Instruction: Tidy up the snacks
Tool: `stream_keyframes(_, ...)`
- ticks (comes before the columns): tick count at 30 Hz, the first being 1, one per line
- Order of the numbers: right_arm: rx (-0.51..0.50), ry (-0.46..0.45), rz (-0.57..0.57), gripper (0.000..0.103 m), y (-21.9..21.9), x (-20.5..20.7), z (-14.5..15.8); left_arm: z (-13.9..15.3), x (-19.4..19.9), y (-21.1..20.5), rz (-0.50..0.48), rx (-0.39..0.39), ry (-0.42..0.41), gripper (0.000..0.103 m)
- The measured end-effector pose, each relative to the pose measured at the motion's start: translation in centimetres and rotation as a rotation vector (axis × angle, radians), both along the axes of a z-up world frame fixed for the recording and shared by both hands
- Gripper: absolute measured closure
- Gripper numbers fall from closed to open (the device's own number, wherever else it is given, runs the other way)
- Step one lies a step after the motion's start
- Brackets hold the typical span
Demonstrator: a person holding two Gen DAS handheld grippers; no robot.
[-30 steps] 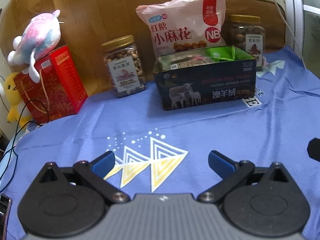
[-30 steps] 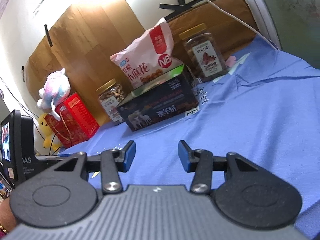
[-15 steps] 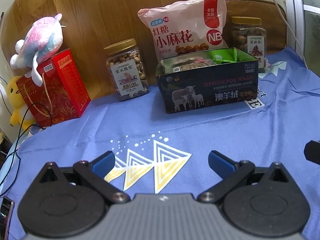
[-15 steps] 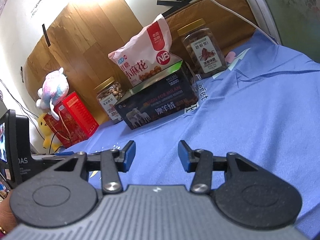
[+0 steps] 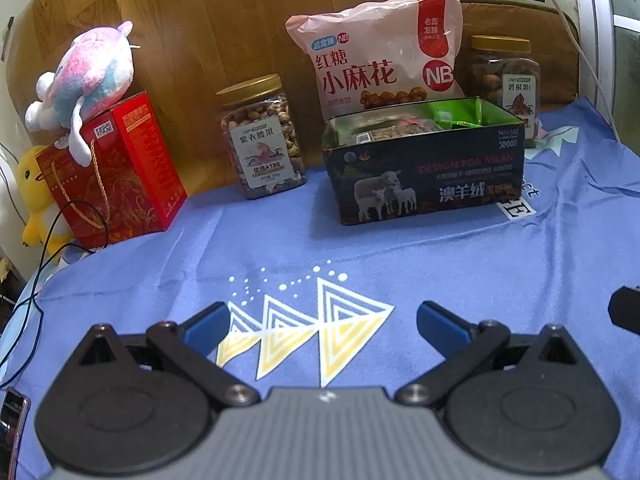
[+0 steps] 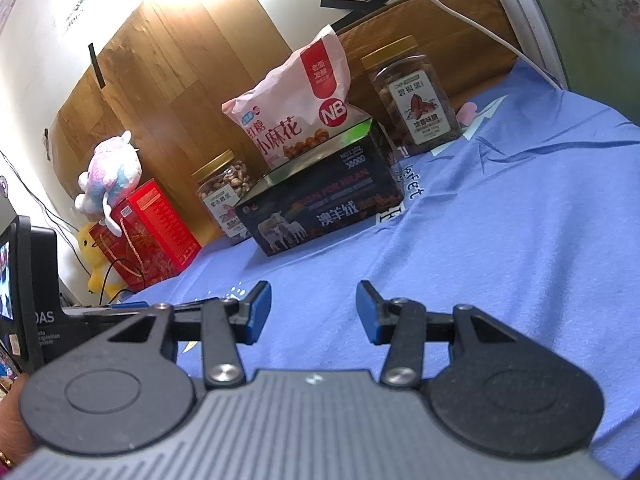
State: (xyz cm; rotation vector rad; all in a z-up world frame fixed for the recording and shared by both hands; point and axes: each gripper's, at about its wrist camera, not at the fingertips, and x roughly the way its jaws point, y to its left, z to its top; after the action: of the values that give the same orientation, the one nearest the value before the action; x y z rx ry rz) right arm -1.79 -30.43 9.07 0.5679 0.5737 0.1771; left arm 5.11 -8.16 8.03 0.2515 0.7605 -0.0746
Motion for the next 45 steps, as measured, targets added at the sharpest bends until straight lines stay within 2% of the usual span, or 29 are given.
stream_keyframes(7,-0.001,0.0,0.01,0.053,0.1,0.5,-0.2,0.1,0.2,0.9,0.019,-0.042,0.023,0.0)
stream_keyframes(45,0.006,0.004,0.042,0.053,0.4,1.1,-0.5,0.1,0.2,1.4,0.035,-0.026,0.028,0.0)
